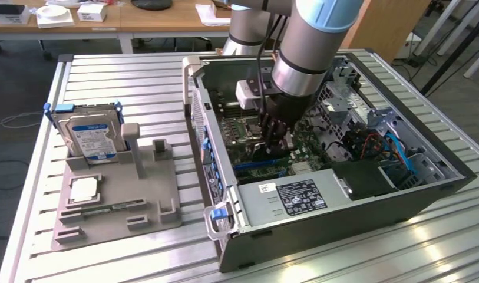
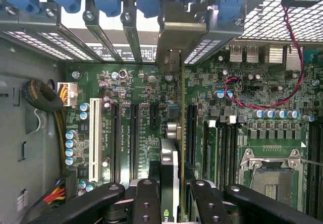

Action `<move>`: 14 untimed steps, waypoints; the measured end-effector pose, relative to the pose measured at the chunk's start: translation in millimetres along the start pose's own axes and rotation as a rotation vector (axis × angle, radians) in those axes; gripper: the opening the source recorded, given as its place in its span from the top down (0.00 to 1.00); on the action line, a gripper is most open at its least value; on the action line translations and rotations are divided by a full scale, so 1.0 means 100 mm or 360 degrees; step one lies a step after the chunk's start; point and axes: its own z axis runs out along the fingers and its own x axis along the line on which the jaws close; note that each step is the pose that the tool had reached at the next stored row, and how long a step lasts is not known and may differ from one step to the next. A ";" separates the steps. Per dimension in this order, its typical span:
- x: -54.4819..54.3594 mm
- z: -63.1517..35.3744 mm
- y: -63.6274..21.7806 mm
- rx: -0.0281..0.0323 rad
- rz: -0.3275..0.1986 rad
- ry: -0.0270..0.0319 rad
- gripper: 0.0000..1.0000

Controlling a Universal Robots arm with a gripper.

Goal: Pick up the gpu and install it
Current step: 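Insert the gpu into the slot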

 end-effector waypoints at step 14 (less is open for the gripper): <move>-0.01 0.020 0.005 0.00000 0.0000 0.00000 0.73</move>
